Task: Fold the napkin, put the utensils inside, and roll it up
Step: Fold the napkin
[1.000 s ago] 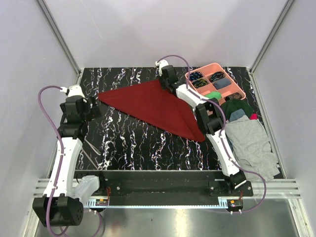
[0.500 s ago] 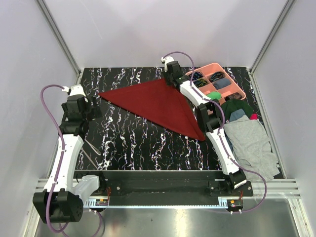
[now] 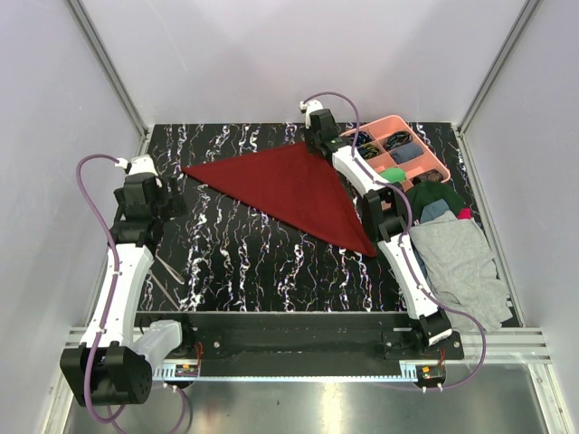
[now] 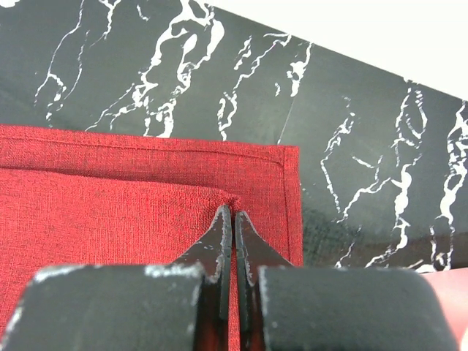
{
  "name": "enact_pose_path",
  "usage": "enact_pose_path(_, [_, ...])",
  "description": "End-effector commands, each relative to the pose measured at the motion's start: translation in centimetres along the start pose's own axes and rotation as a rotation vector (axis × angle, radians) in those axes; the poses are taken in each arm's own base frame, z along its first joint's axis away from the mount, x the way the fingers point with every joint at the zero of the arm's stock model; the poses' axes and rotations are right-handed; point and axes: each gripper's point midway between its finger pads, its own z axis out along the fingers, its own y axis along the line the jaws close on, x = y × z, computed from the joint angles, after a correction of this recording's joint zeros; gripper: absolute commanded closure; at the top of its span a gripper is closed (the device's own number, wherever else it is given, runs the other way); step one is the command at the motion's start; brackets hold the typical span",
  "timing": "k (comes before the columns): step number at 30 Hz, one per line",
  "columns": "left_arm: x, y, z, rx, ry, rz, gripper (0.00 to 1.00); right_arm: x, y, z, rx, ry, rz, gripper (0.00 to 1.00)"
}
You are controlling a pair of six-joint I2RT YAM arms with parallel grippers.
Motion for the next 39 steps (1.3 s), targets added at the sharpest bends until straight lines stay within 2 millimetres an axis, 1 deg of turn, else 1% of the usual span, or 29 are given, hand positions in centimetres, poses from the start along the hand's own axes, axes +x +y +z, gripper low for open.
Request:
enact_pose_path(1, [-1.8,-0.4,0.2,0.013,-0.061,-0.009,0.01,-2.3,-1.0,0.1,0.011,-0.067,-0.012,1.00])
enact_pose_path(7, [-1.7,-0.4,0.3,0.011,-0.057,-0.006,0.01,-2.8,-1.6,0.3,0.024,-0.085,-0.010,1.00])
enact_pose_path(13, [-1.7,-0.4,0.4,0.011,-0.054,-0.005,0.01,-3.9,-1.9,0.0,0.031,-0.110,-0.011,1.00])
enact_pose_path(14, [-1.7,-0.4,0.4,0.012,-0.055,-0.006,0.01,-4.4,-2.1,-0.2,0.038,-0.123,-0.009,1.00])
enact_pose_path(18, [-1.7,-0.4,0.4,0.011,-0.055,-0.006,0.01,-5.5,-2.3,-0.7,0.046,-0.147,-0.018,1.00])
enact_pose_path(29, [-1.9,-0.4,0.2,0.012,-0.063,-0.008,0.01,-7.1,-3.2,-1.5,0.082,-0.179,-0.030,1.00])
enact_pose_path(34, [-1.9,-0.4,0.2,0.012,-0.064,-0.008,0.01,-8.7,-3.1,-2.4,0.076,-0.210,-0.020,1.00])
enact_pose_path(39, [-1.9,-0.4,0.1,0.014,-0.065,-0.008,0.01,-9.8,-3.4,-3.0,0.082,-0.234,-0.022,1.00])
